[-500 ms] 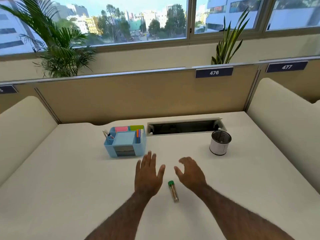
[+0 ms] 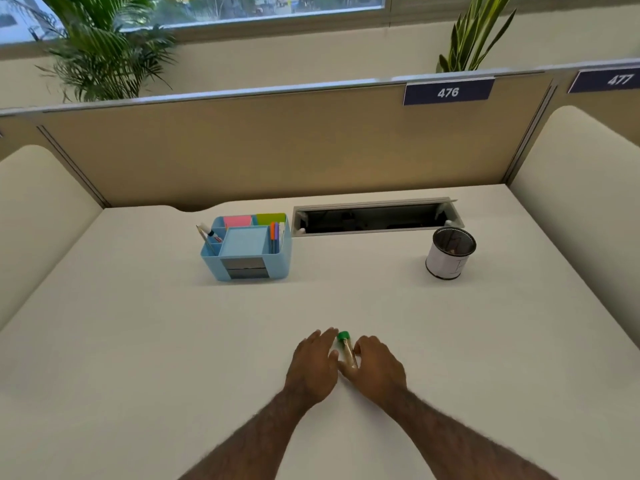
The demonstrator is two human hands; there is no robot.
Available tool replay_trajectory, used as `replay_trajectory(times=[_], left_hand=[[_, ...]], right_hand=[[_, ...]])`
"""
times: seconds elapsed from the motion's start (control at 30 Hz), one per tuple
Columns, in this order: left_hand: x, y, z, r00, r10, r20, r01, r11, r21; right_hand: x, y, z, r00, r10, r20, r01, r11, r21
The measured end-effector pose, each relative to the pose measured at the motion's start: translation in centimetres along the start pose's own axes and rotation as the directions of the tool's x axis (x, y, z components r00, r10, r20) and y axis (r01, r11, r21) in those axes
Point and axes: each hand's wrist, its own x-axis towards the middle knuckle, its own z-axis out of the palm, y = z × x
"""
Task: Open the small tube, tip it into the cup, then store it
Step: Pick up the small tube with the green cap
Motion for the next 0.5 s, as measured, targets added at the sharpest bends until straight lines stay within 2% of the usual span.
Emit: replay_trajectory(times=[0.1,0.2,0.33,0.43,0.5], left_hand=[[0.5,0.3,0.2,1.000,-0.022,0.004,0.022,0.991,-0.132],[1.2,1.1,-0.2,0.993,-0.108,-0.040,0.089,0.936,-0.342],[3.3,2.0,-1.6,0.939,-0.328,-0.107,0.204,0.777,-0.596],[4.3,2.5,-2.6,0.931,-0.361,-0.043,0.211,0.632,-0.746],[4.9,2.8,-3.1,0.924,-0.381,-0.018,0.206,0.541,-0.815]], right_hand=[[0.7,-0.1,0.4,1.000,0.000,-0.002,0.001,1.000,0.029],[1.1,-0.2,0.3,1.000,0.005,0.010,-0.007,0.977,0.214],[1.7,-1.2,-1.0,0.996,0.038,0.086,-0.076,0.858,0.507],[2.1,-2.3,-2.2,0.978,0.041,0.207,-0.167,0.746,0.644],[2.3,-2.8,-2.7,0.969,0.010,0.247,-0.179,0.718,0.673]])
